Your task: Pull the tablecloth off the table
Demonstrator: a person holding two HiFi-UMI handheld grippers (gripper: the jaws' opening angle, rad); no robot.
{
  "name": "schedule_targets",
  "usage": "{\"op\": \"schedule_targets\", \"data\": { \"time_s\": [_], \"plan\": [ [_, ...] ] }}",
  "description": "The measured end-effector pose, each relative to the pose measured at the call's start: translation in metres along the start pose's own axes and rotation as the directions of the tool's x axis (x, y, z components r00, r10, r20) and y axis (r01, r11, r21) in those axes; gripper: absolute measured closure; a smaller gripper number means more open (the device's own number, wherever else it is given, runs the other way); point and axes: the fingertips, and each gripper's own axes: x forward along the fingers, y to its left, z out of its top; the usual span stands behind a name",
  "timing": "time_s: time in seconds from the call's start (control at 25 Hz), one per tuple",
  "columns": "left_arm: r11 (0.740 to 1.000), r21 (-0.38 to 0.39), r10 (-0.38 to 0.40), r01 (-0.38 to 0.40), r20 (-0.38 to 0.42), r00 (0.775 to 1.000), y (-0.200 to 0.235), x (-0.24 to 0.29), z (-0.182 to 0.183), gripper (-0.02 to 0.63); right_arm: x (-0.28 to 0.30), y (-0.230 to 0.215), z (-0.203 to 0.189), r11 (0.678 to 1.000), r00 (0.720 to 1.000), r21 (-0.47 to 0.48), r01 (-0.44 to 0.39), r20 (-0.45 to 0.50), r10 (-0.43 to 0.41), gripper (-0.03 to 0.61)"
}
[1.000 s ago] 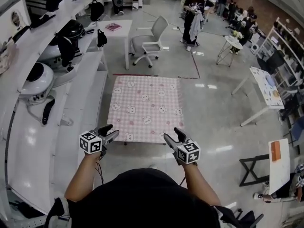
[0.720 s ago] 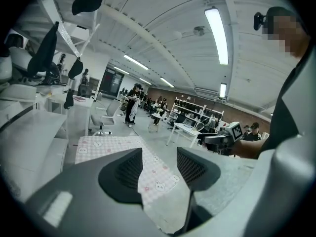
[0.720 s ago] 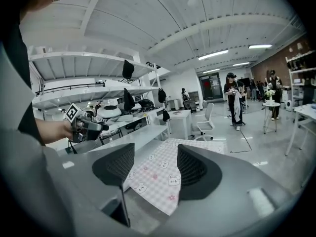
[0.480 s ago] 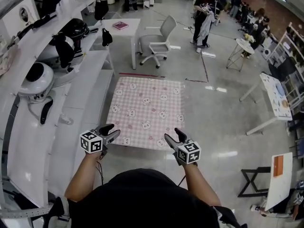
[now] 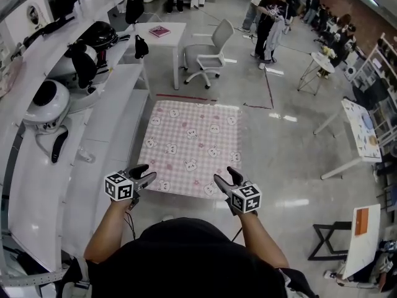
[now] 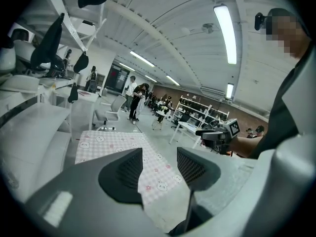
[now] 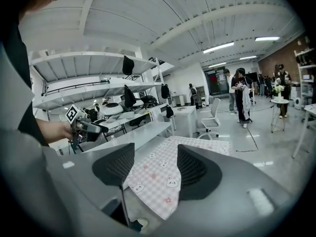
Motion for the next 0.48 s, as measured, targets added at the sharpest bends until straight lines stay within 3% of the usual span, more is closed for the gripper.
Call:
{"op": "schedule_targets", "data": {
  "time_s": [0.32,0.48],
  "plan": [
    [0.999,0.048,-0.010,0.014,-0.063,0.998,0.026,0.010,-0.004,0.397,0.008,-0.004,0.007,0.999,0.999,0.005,0.052,-0.008,-0.052,0.278],
    [0.998,0.064,-0.009,0.016,-0.098,0.995,0.044,0.011,-0.010,0.396,0.018,-0.006,-0.008,0.997,0.995,0.001,0.079,-0.055,-0.079,0.278]
  ]
}}
